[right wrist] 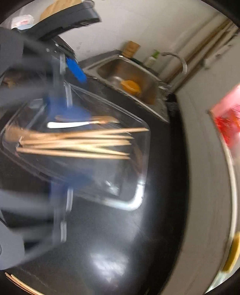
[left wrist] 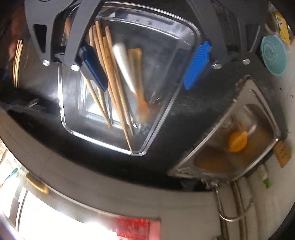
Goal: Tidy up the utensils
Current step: 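Move both open tools back to the utensil pile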
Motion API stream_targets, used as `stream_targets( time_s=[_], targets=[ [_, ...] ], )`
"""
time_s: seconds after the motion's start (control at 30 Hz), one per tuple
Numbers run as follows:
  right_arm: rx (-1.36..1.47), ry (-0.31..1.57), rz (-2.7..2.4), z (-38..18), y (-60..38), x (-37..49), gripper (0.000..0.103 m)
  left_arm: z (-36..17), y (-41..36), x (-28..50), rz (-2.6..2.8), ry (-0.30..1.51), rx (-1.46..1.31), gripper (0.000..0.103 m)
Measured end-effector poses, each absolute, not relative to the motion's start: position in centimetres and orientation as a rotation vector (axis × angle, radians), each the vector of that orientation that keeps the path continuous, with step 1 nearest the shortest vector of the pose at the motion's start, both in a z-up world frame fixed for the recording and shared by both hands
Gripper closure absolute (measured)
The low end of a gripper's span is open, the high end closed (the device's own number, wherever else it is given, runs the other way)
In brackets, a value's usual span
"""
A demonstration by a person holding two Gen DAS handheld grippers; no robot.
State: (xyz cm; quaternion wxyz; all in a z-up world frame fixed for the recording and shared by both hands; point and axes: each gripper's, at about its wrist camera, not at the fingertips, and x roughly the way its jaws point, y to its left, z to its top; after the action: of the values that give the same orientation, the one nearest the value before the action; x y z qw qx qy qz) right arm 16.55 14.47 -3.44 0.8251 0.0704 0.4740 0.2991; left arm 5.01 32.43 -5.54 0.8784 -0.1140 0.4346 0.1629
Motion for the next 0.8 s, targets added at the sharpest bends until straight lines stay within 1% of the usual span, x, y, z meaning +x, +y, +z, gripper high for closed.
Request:
stream_targets(
  time_s=[0.07, 0.13, 0.33, 0.57, 0.8],
  targets=[
    [0.158, 0.992, 0.634, -2.8, 13.3, 16.4, 0.020, -4.9, 32.8, 4.2, 0.351, 0.885, -0.253, 0.020],
    [0.164, 0.969, 0.623, -2.2, 11.6, 15.9, 0.020, -4.4, 32.7, 3.6, 0.350, 0.873, -0.249, 0.016],
    [0.103, 0.905, 0.537, -1.2, 6.9, 12.8, 0.019, -3.1, 30.1, 2.0, 0.299, 0.822, -0.255, 0.015],
    [0.085, 0.849, 0.358, -1.3, -2.6, 8.3, 0.019, -2.1, 22.5, 2.0, 0.146, 0.789, -0.203, 0.014],
    [0.164, 0.841, 0.129, -3.2, -15.2, 4.2, 0.019, -3.1, 11.9, 4.0, -0.052, 0.802, -0.110, 0.014]
  ],
)
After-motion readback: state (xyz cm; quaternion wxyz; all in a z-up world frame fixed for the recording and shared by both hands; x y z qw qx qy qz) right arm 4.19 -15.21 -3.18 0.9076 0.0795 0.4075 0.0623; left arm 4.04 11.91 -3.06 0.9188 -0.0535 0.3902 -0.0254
